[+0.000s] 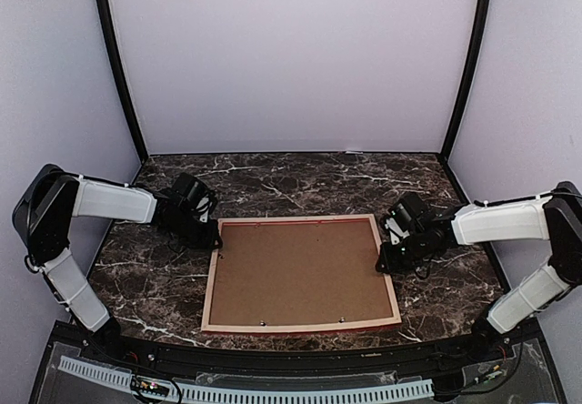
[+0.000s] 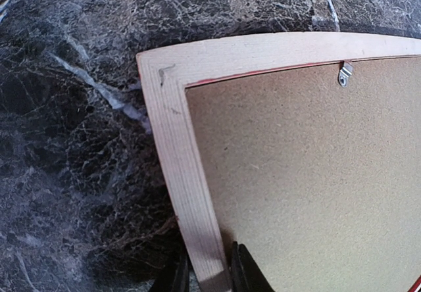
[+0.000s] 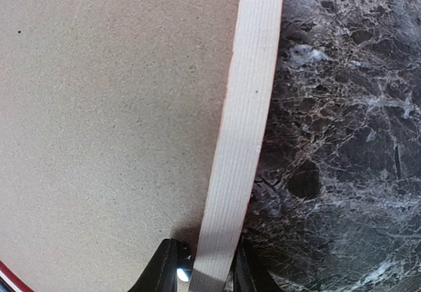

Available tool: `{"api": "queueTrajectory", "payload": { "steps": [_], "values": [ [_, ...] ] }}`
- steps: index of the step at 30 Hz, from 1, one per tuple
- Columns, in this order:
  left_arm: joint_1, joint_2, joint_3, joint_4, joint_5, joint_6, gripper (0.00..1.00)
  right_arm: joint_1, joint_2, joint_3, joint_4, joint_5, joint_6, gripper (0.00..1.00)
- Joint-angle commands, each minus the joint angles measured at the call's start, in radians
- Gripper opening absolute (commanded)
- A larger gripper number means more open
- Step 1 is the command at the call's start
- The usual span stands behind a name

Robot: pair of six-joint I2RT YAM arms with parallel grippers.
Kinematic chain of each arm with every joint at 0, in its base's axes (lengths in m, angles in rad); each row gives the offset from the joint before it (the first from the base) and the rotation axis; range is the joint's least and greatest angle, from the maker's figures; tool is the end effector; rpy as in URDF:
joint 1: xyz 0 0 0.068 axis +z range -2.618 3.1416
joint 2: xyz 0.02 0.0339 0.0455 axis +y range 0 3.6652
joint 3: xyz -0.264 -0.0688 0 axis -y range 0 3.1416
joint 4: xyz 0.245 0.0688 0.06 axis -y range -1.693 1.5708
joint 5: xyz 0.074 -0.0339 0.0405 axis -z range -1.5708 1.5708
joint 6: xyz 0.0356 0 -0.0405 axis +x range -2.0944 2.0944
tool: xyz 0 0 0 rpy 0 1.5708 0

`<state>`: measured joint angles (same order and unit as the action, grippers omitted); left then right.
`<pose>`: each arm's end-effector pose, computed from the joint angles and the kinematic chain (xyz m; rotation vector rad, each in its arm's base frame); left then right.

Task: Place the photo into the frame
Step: Press the fastener onto the backboard.

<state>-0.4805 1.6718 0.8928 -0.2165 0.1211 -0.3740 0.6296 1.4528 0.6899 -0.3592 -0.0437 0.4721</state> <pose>0.2841 -0.1529 0.1550 0.1870 2.6220 -0.4672 0.2052 0.1514 0.1510 -0.2306 2.7471 0.3806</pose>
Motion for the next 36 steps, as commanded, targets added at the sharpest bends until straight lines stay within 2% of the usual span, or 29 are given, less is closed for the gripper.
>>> {"api": "queueTrajectory", "payload": {
  "steps": [1, 7, 14, 26, 36],
  "values": [
    [0.000, 0.010, -0.006, -0.014, -0.004, 0.028, 0.21, -0.001, 0.026, 0.014, -0.027, -0.045, -0.124, 0.21],
    [-0.001, 0.014, -0.006, -0.014, -0.006, 0.029, 0.21, -0.007, 0.036, 0.026, -0.028, -0.075, -0.137, 0.21],
    [-0.001, 0.013, -0.002, -0.019, -0.010, 0.030, 0.21, -0.007, 0.026, 0.032, -0.065, -0.074, -0.095, 0.35],
    [-0.001, 0.021, 0.000, -0.020, -0.016, 0.032, 0.22, -0.021, 0.007, 0.036, -0.108, -0.114, -0.085, 0.33],
    [-0.001, 0.031, 0.006, -0.032, -0.044, 0.036, 0.21, -0.022, 0.029, 0.036, -0.101, -0.143, -0.114, 0.37]
  ]
}}
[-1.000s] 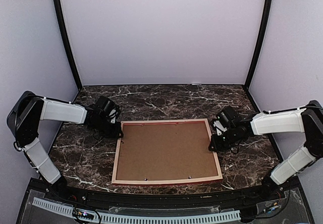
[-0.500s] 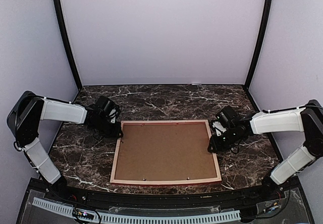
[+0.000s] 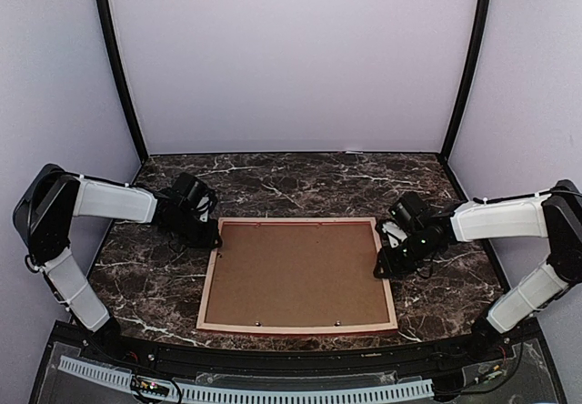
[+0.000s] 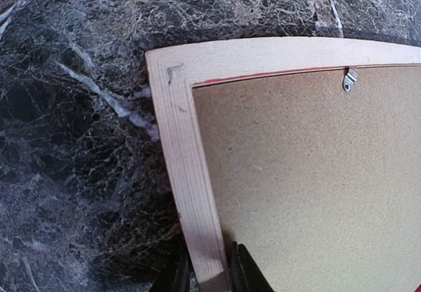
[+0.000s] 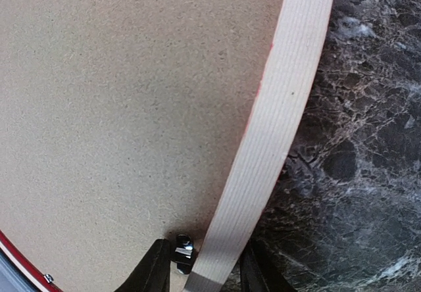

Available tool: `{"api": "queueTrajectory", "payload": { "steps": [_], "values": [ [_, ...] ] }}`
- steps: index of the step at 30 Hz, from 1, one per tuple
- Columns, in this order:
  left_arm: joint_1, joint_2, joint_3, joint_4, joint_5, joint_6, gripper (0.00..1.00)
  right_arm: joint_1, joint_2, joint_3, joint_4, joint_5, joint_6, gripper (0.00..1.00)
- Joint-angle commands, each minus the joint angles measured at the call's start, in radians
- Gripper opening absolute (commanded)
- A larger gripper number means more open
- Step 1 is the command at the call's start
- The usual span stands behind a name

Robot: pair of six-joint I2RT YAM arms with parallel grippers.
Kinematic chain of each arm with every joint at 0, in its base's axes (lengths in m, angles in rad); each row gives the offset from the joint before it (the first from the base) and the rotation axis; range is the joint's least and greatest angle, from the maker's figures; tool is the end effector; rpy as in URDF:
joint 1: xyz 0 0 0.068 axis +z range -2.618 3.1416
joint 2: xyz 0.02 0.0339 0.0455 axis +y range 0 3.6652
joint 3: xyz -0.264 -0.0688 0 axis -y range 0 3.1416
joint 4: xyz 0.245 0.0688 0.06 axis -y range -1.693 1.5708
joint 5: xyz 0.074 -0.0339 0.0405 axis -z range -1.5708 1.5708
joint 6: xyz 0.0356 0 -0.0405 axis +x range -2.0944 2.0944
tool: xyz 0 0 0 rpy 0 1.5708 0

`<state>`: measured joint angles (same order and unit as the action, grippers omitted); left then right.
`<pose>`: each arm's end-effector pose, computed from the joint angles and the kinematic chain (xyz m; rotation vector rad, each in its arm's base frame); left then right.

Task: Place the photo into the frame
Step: Press the fastener onto the backboard.

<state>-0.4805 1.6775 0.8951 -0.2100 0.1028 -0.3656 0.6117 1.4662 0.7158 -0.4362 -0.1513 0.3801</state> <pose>0.2856 -0.1530 0.1542 0.1905 2.6138 -0.4430 0.2044 0.1500 0.1516 -0.3698 2.8166 0.4522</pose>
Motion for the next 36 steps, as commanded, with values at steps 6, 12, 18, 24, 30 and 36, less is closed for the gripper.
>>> {"api": "queueTrajectory", "payload": {
  "steps": [6, 12, 18, 24, 30, 36],
  "values": [
    [-0.001, 0.034, 0.012, -0.045, -0.029, 0.031, 0.21, -0.007, 0.029, 0.011, -0.017, -0.027, -0.030, 0.30],
    [-0.001, 0.039, 0.015, -0.046, -0.030, 0.034, 0.20, -0.010, 0.042, 0.024, -0.016, -0.014, -0.051, 0.25],
    [-0.001, 0.041, 0.014, -0.045, -0.031, 0.035, 0.20, -0.012, 0.068, 0.061, -0.026, -0.001, -0.107, 0.19],
    [-0.001, 0.041, 0.009, -0.042, -0.028, 0.031, 0.20, -0.024, 0.088, 0.110, -0.047, 0.014, -0.161, 0.18],
    [-0.001, 0.040, 0.007, -0.038, -0.031, 0.024, 0.21, -0.081, 0.100, 0.169, -0.040, 0.016, -0.196, 0.34],
    [-0.001, 0.038, 0.002, -0.022, -0.042, 0.005, 0.24, -0.092, 0.118, 0.203, -0.038, 0.042, -0.156, 0.51]
  ]
}}
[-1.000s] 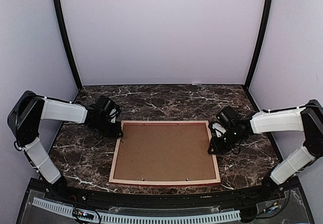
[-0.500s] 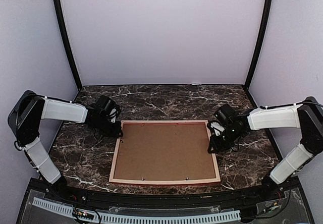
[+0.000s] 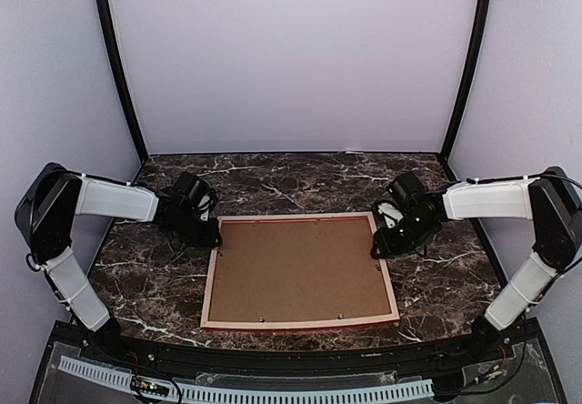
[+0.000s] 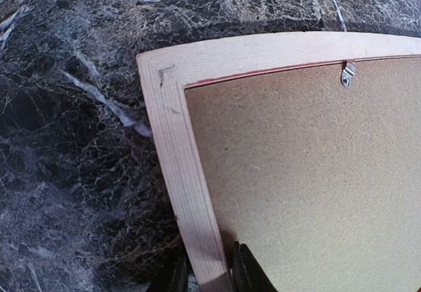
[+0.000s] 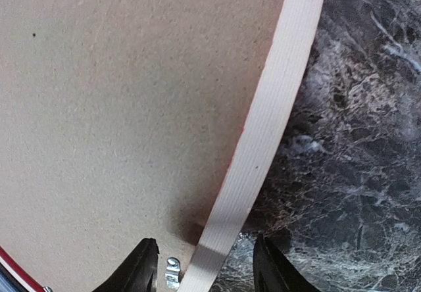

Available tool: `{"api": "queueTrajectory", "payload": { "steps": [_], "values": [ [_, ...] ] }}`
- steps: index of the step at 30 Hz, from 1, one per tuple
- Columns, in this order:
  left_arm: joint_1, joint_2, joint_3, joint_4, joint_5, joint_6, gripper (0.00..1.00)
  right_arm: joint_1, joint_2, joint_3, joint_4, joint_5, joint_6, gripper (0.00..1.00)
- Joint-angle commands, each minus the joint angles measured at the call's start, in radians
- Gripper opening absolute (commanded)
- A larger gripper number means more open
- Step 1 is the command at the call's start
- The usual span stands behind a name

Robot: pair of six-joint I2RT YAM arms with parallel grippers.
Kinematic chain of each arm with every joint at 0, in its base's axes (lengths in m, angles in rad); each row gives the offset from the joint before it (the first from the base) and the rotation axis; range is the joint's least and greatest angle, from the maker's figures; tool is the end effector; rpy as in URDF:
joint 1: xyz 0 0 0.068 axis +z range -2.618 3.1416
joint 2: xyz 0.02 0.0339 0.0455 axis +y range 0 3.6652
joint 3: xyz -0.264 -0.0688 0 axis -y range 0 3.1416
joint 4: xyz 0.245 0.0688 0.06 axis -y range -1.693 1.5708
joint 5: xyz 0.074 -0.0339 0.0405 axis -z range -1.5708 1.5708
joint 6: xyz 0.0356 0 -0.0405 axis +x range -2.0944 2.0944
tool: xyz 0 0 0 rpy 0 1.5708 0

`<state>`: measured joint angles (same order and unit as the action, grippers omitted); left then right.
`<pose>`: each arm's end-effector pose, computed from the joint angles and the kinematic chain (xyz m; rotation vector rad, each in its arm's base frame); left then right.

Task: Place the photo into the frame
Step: Press the fastener onto the backboard.

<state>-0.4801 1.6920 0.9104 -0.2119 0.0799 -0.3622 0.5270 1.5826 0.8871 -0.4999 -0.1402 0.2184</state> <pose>0.2895 -0.1539 0.1538 0.1851 2.6098 -0.4130 0.2479 0.1500 0.1649 -0.4703 2.7790 0.3792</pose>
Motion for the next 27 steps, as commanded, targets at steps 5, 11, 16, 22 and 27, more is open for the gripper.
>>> {"api": "queueTrajectory", "payload": {
  "steps": [5, 11, 16, 22, 27],
  "values": [
    [-0.002, 0.019, -0.028, -0.001, -0.027, -0.011, 0.24, -0.007, -0.065, 0.003, 0.036, 0.017, 0.077, 0.59],
    [-0.002, 0.013, -0.038, 0.012, -0.041, -0.018, 0.32, 0.000, -0.198, -0.115, 0.044, 0.009, 0.171, 0.68],
    [-0.002, 0.002, -0.038, 0.014, -0.050, -0.020, 0.39, 0.026, -0.313, -0.216, 0.043, 0.029, 0.268, 0.68],
    [-0.002, -0.012, -0.023, 0.006, -0.065, -0.009, 0.55, 0.090, -0.390, -0.324, 0.080, 0.021, 0.380, 0.62],
    [-0.002, -0.053, -0.006, -0.022, -0.108, 0.022, 0.72, 0.151, -0.410, -0.379, 0.107, 0.025, 0.440, 0.57]
  ]
}}
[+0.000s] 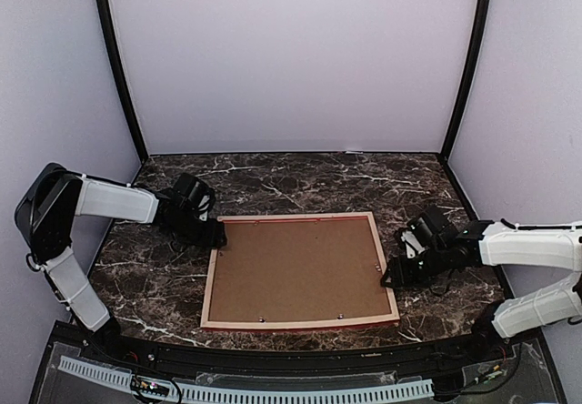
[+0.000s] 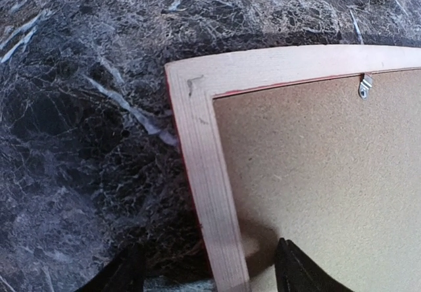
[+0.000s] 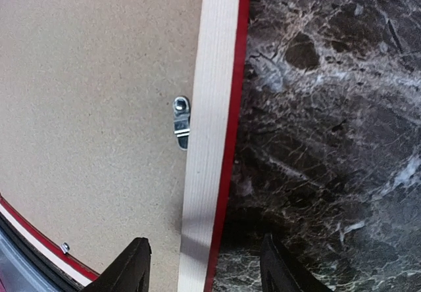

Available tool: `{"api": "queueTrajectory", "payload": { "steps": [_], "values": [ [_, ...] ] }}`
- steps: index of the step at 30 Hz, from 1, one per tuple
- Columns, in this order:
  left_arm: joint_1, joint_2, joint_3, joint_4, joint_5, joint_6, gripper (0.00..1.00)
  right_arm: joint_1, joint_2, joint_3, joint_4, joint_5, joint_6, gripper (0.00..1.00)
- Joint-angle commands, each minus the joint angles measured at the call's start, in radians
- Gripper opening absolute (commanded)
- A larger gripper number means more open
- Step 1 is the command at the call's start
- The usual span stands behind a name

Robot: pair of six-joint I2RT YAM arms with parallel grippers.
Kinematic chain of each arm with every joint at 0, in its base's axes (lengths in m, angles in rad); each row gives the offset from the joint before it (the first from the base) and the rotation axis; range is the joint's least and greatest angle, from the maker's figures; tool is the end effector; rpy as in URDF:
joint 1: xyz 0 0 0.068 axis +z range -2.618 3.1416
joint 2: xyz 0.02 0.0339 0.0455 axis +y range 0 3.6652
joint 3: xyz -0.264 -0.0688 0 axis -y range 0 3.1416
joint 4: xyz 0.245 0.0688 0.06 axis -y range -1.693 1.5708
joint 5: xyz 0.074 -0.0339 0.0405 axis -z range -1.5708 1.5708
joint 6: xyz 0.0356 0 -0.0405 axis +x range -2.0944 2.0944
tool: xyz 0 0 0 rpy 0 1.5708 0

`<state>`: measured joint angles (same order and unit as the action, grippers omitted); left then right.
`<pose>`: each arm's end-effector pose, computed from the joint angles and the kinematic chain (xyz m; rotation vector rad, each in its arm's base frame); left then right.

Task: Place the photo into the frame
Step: Pick up the photo frame from the center of the board.

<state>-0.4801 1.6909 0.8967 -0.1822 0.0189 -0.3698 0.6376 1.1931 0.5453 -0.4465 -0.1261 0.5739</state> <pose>0.2902 -0.1519 0.1521 0.1500 2.5814 -0.3488 0.1615 0.1252 0.1618 -0.1308 2.7699 0.5273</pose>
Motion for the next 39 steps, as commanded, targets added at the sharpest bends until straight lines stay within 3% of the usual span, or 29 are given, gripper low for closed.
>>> {"api": "queueTrajectory", "payload": {
  "steps": [1, 7, 11, 19, 25, 39],
  "values": [
    [-0.002, -0.061, 0.011, -0.063, -0.051, 0.035, 0.74, 0.050, -0.023, -0.050, 0.058, 0.012, 0.096, 0.56],
    [-0.002, -0.192, -0.014, -0.070, -0.072, 0.076, 0.93, 0.098, -0.030, -0.096, 0.073, 0.034, 0.142, 0.46],
    [-0.003, -0.289, -0.052, -0.039, -0.010, 0.062, 0.99, 0.116, -0.015, -0.093, 0.063, 0.068, 0.155, 0.41],
    [-0.042, -0.446, -0.092, -0.013, 0.057, 0.043, 0.99, 0.126, 0.077, -0.033, 0.040, 0.185, 0.142, 0.32],
    [-0.117, -0.478, -0.121, 0.068, 0.129, 0.041, 0.99, 0.094, 0.225, 0.075, 0.051, 0.271, 0.081, 0.22],
    [-0.465, -0.358, -0.163, 0.219, -0.052, 0.216, 0.98, -0.048, 0.440, 0.350, 0.081, 0.183, -0.096, 0.00]
  ]
}}
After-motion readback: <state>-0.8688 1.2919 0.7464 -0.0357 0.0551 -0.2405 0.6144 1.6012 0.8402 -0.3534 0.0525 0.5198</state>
